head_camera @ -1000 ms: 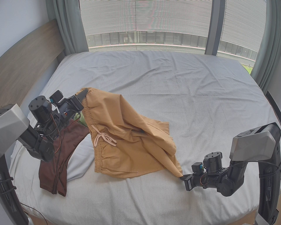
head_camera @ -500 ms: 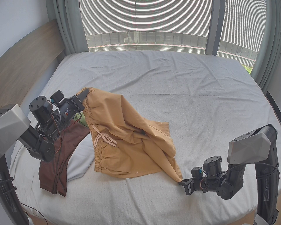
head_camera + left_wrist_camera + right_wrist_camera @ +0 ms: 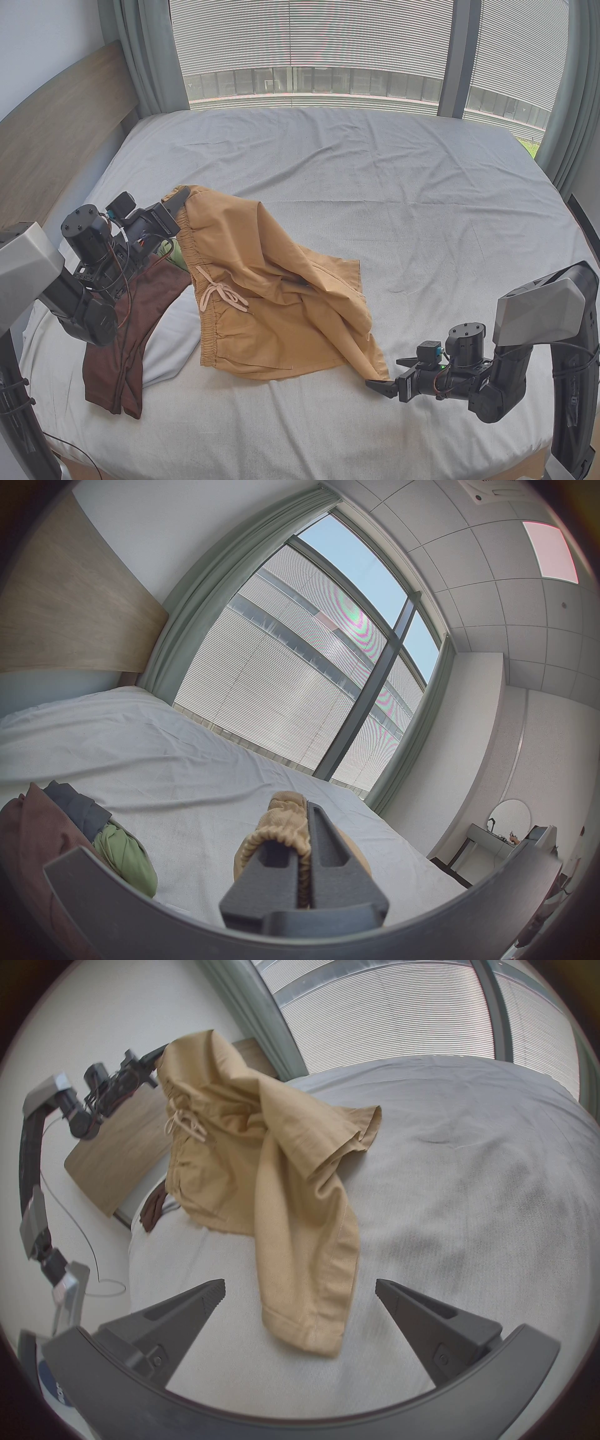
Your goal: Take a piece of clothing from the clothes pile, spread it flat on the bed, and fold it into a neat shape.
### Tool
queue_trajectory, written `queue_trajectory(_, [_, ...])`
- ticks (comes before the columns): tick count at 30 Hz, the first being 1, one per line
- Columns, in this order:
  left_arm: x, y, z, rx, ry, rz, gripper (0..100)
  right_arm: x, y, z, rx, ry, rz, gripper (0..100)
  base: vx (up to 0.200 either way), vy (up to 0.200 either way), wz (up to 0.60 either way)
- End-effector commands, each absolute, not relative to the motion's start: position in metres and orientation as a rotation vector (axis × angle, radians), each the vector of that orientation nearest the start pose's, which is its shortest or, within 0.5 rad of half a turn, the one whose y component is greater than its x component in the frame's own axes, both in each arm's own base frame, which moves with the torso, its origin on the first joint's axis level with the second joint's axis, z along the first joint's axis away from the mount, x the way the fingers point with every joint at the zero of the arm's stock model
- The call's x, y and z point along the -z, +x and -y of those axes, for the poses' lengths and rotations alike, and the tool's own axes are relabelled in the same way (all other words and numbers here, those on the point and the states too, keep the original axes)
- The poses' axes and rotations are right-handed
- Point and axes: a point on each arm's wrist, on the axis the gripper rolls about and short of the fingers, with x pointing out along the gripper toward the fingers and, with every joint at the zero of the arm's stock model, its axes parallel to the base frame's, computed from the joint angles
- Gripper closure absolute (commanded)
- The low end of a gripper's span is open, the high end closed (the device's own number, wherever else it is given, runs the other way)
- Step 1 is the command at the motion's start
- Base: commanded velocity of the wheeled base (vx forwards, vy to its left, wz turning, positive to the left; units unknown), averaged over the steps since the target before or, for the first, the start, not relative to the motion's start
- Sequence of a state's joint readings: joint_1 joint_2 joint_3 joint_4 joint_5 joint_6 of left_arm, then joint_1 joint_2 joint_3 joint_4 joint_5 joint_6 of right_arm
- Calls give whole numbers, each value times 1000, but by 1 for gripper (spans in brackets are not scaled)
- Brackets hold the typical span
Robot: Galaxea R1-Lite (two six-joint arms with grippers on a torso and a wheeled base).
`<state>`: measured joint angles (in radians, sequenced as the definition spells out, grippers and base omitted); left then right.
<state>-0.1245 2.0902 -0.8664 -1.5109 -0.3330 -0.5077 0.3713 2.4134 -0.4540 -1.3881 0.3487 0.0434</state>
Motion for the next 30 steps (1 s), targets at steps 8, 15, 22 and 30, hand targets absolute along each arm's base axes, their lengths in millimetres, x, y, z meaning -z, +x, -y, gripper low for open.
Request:
queue_trajectory(8, [-152,372,59,531,-466,172,100,44,324,-127,-616,230,-623,0,0,0,0])
queue_trajectory(15, [-154,371,60,534,-467,179,100,41,343,-122,-580,282,-620,0,0,0,0])
queue_trajectory(22, [-152,372,60,534,-466,181,100,40,351,-121,-568,328,-615,0,0,0,0])
queue_trajectory(30, [-153,371,60,534,-466,184,100,56,349,-126,-576,323,-656,100,0,0,0])
